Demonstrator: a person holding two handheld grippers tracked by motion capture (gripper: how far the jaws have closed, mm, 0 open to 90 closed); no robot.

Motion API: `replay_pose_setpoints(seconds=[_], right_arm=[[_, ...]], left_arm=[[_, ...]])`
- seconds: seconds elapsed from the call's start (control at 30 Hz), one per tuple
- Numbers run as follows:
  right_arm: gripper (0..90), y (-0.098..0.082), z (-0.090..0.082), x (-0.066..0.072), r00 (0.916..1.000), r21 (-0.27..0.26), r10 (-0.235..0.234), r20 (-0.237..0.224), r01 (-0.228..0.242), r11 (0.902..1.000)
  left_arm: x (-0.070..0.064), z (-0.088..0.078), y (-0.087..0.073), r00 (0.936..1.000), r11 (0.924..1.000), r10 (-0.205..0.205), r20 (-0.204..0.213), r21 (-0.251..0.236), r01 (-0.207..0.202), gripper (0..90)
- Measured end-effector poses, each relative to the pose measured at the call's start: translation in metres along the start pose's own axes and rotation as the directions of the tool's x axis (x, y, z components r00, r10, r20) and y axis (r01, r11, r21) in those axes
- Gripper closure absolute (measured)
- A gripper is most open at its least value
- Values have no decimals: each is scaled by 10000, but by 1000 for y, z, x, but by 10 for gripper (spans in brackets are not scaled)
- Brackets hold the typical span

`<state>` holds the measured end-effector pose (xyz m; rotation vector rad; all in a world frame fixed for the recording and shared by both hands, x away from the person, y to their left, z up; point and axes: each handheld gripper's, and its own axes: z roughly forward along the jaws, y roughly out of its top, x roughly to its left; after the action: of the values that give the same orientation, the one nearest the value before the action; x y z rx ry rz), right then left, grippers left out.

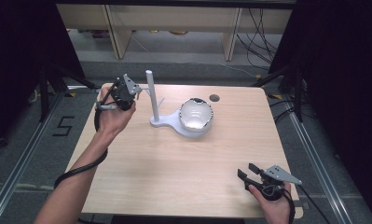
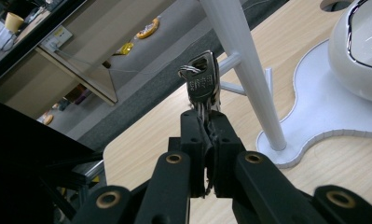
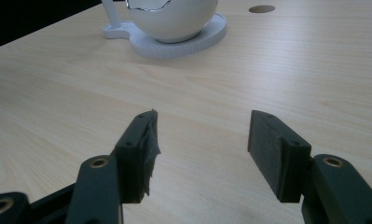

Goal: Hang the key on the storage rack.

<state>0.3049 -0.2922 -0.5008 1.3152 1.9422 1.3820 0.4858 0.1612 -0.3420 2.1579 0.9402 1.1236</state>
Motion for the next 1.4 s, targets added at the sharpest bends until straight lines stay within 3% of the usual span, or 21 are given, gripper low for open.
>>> replay_pose_setpoints(seconds=[0.23,0.7,0.8,0.87,0.9,1.4], right_arm=[[436,-1,2,0,9998,-58,66,-176,-67,10000],[435,0,1,0,9998,164,-3,-189,6,9999],[435,0,0,-2,9997,87,-244,88,243,9997],[434,0,0,-1,9998,137,-199,61,199,9997],[434,-1,0,3,9991,124,414,-35,-413,9991],[433,-2,1,3,9995,30,328,-46,-327,9995]], left_arm=[[-3,0,3,9969,9975,700,-361,110,-697,857],[-3,0,9,9938,9947,1024,-439,48,-1023,848],[-3,-1,9,9919,9932,1160,-520,11,-1161,842],[-3,-1,10,9905,9919,1267,-538,16,-1268,835],[-3,-1,10,9903,9917,1286,-529,8,-1288,835],[-1,0,16,9847,9867,1628,-614,113,-1624,814]])
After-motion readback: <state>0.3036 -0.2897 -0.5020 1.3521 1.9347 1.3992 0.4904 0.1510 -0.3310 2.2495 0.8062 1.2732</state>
